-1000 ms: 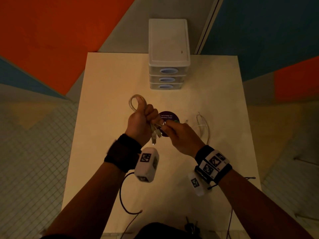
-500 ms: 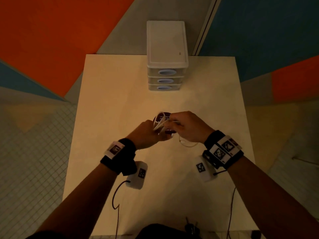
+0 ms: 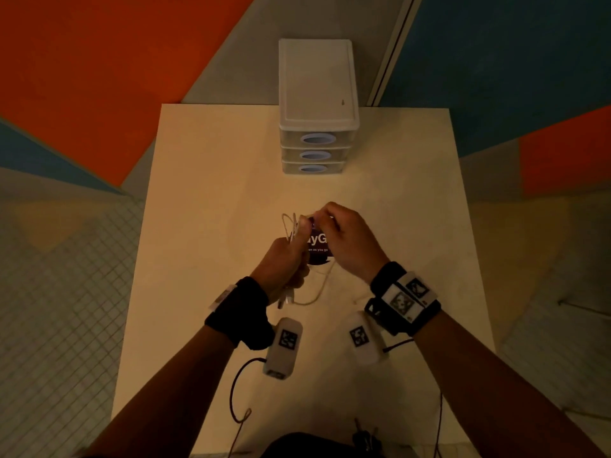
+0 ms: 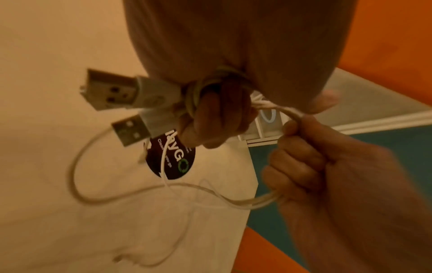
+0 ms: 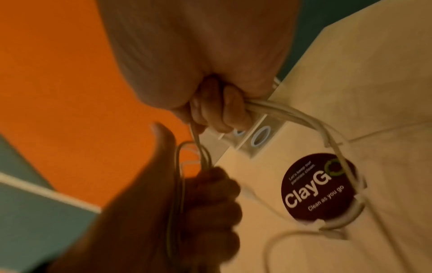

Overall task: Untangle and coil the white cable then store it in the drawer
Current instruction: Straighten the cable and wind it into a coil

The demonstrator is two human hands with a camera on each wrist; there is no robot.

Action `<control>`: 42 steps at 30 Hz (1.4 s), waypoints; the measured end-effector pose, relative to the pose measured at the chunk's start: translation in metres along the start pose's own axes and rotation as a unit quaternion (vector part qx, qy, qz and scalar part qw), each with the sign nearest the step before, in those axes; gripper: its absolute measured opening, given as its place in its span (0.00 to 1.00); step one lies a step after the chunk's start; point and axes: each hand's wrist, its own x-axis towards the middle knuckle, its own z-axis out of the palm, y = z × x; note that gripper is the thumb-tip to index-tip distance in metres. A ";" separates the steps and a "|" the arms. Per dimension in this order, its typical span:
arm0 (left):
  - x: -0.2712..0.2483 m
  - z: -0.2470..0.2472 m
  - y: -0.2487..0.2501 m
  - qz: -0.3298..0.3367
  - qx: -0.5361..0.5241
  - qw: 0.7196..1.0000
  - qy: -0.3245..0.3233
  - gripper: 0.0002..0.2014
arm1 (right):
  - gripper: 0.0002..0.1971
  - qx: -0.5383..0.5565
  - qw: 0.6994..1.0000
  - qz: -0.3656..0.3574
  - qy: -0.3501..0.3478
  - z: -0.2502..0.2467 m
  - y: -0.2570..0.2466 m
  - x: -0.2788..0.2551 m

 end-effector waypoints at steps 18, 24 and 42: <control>0.012 -0.039 0.015 0.004 -0.280 0.960 -0.030 0.32 | 0.24 -0.124 0.983 -0.010 -0.132 -0.003 0.044 -0.028; -0.002 -0.022 0.016 0.064 0.269 0.960 -0.053 0.16 | 0.14 -0.243 0.950 -0.028 -0.194 -0.023 0.033 -0.009; 0.001 -0.012 0.000 0.022 0.080 0.994 0.073 0.34 | 0.12 -0.006 0.998 -0.010 -0.064 -0.008 0.010 -0.014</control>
